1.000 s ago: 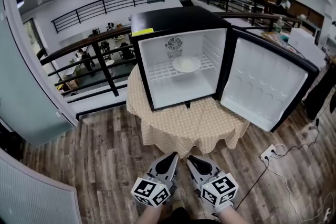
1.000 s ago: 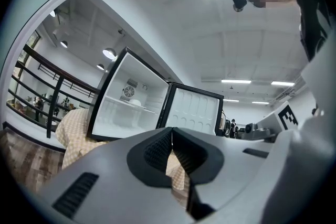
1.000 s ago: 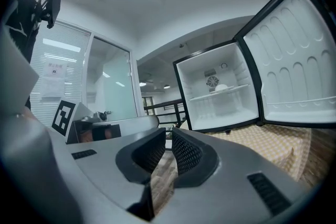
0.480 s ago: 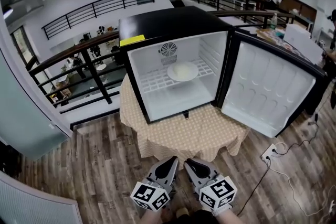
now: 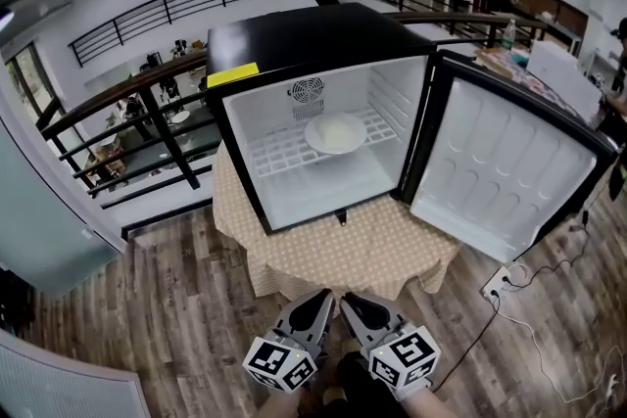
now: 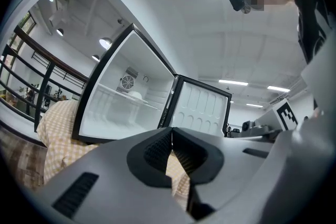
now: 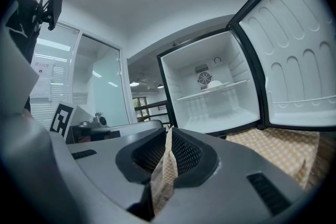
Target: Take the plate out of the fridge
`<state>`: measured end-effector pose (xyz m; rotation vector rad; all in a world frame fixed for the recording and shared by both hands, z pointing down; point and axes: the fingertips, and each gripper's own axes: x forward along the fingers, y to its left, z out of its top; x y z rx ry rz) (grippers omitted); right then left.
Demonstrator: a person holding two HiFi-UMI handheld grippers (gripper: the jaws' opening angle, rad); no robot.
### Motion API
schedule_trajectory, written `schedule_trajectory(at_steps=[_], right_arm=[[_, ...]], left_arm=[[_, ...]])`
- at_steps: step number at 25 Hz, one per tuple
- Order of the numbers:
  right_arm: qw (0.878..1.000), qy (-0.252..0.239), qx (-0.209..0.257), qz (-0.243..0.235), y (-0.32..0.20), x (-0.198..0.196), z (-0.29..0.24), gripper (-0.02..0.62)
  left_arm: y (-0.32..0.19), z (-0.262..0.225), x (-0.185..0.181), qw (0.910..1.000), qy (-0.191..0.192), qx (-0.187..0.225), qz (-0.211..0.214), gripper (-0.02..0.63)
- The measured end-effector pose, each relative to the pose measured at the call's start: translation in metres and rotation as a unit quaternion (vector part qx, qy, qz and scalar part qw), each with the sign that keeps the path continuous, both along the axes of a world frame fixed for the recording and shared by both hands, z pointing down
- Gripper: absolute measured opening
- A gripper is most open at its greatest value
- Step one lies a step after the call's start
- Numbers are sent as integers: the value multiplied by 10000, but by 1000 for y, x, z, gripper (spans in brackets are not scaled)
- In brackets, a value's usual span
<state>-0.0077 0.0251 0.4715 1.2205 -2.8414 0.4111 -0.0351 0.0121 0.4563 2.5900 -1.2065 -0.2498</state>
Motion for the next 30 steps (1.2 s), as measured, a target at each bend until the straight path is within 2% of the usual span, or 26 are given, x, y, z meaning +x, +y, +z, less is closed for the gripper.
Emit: schedule_trajectory(at_steps=[30], right_arm=[[9988,-88,-41,-478,-148,4,-8,52]], left_arm=[[-147,-4,10,9990,-25,48,-433,9]])
